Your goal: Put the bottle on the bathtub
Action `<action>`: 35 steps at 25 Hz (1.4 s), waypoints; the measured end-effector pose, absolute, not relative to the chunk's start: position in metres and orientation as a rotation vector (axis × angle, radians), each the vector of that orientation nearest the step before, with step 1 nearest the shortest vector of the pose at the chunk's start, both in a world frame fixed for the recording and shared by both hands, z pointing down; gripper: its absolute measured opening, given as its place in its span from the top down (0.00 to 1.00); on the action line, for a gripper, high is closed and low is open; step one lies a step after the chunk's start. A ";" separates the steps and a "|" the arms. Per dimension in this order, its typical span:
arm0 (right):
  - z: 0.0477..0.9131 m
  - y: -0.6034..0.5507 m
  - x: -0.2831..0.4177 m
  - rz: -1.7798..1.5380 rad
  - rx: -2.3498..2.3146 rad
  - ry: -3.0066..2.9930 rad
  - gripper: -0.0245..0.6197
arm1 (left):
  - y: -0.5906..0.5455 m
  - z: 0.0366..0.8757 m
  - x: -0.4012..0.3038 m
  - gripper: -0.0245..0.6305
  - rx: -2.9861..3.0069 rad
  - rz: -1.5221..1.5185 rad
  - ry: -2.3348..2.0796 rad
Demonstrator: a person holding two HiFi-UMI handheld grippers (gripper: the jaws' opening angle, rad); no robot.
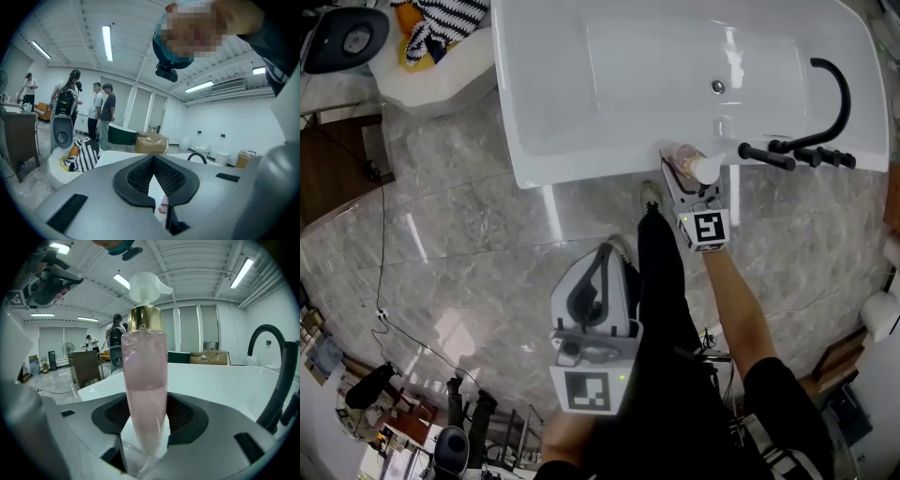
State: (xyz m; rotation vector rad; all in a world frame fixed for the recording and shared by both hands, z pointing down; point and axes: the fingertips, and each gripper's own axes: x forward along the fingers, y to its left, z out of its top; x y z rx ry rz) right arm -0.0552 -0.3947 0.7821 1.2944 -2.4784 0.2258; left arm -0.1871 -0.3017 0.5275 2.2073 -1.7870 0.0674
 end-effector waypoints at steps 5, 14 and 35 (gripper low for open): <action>0.784 -0.392 -0.054 0.252 1.287 -2.475 0.61 | -0.301 0.523 -0.187 0.94 2.215 0.061 -1.789; 0.791 -0.388 -0.053 0.339 1.229 -2.417 0.58 | -0.297 0.510 -0.188 0.94 2.224 0.026 -1.810; 0.732 -0.286 -0.017 0.567 1.305 -2.196 0.68 | -0.249 0.452 -0.160 0.94 2.266 -0.034 -1.753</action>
